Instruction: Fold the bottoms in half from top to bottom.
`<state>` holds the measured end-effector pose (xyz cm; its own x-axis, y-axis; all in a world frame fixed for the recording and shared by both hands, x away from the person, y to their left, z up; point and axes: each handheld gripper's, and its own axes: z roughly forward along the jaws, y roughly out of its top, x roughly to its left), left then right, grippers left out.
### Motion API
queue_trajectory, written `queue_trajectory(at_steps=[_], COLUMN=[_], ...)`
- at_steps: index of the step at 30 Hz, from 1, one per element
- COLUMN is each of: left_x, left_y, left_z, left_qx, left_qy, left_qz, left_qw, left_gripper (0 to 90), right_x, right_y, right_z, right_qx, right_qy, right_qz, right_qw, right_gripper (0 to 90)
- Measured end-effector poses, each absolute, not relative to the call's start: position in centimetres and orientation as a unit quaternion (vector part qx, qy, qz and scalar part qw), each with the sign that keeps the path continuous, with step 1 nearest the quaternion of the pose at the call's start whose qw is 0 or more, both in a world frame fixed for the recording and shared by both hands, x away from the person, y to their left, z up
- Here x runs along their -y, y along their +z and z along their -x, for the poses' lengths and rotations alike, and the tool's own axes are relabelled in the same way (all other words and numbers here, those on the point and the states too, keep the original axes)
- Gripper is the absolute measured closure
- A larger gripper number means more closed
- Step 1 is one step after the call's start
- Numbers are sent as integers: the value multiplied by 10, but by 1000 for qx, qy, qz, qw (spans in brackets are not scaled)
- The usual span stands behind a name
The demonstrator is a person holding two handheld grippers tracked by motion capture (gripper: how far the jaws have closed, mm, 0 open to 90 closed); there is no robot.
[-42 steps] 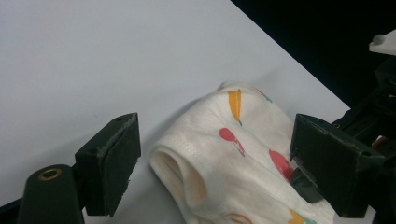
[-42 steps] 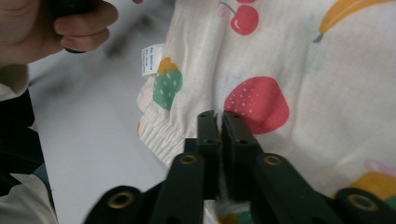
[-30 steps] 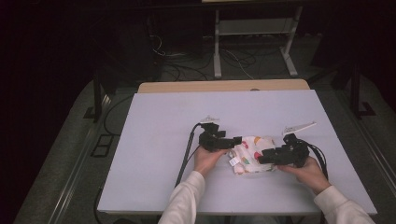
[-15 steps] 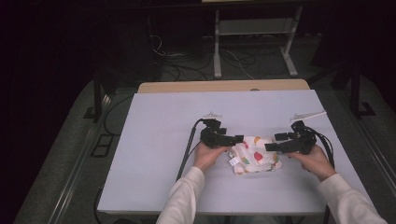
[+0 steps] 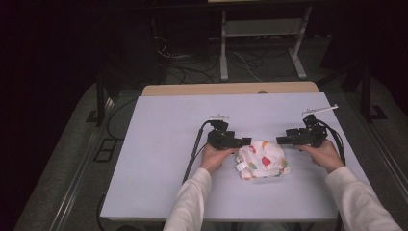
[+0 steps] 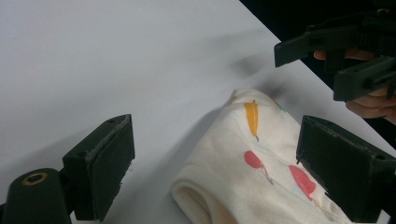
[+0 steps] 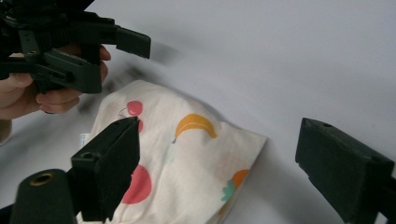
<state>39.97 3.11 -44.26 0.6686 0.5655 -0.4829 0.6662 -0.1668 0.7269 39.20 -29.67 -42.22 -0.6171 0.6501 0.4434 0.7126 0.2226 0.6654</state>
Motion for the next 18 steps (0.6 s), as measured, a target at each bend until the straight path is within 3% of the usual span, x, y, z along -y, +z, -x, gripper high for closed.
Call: queue_trajectory(at_steps=[12, 18], left_x=[-32, -32], left_y=[-452, -456], left_z=[-405, -406], left_qx=[-404, -402], left_qy=[-69, -82], left_qz=[-766, -768], left_qw=[495, 493], left_gripper=[165, 282], right_x=[296, 296], right_y=[-444, -450], right_z=[-409, -412], right_qx=[784, 785], right_qy=[-435, -438], right_qz=[441, 435], right_qw=[48, 56], right_gripper=[234, 355])
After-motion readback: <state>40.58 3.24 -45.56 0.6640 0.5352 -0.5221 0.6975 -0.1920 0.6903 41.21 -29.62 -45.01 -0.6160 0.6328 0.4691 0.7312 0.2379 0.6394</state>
